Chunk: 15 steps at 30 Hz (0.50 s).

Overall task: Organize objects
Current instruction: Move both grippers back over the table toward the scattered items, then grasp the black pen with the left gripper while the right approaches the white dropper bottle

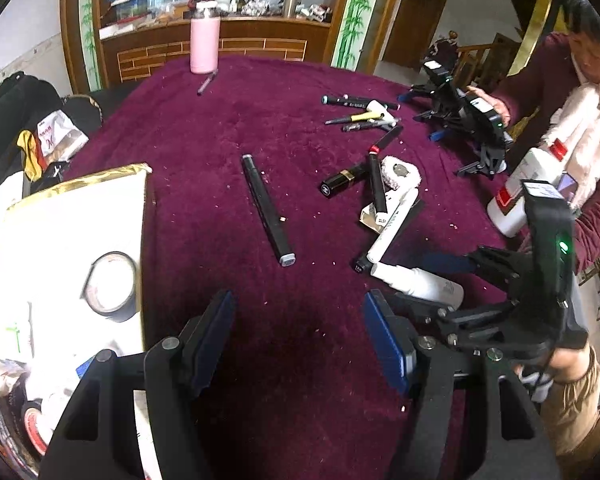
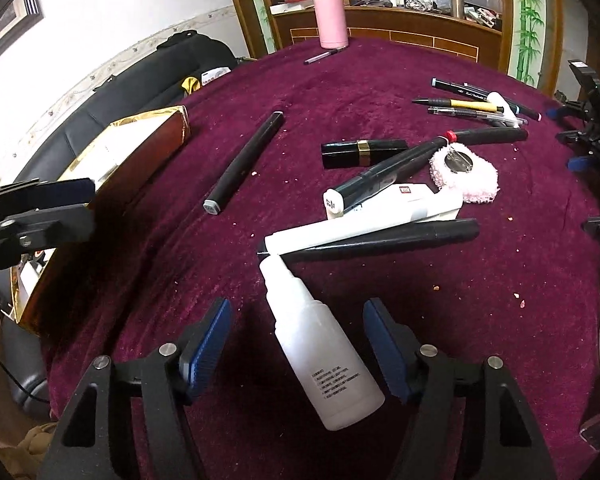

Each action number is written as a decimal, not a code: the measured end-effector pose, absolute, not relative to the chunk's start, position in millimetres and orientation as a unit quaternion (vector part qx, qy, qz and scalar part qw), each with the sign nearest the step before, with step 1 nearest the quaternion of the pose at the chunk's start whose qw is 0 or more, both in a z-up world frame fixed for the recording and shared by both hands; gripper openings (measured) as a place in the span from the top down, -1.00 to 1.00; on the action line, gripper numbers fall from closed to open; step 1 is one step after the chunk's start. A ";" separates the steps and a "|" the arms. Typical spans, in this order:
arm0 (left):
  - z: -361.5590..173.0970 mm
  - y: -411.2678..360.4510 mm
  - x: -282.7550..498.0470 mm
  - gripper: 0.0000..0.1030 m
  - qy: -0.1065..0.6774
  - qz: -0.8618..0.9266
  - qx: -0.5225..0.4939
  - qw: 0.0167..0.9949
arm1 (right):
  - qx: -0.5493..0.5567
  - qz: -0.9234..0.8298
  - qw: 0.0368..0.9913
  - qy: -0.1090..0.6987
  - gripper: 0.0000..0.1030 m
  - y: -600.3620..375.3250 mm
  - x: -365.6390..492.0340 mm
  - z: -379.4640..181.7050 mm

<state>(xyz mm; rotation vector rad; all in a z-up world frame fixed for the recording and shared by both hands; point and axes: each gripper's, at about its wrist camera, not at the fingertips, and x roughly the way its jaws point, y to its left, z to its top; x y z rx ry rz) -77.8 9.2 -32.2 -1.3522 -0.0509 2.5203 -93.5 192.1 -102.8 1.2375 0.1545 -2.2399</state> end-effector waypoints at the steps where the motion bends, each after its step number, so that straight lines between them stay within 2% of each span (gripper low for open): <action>1: -34.7 11.4 -82.6 -0.28 -0.018 0.870 -0.473 0.136 | 0.462 -0.838 0.284 0.060 -0.43 191.5 -93.0 -102.9; 15: -49.3 38.2 -119.8 -0.28 -0.022 0.857 -0.507 0.093 | 0.449 -0.842 0.296 0.041 -0.43 200.2 -92.8 -100.9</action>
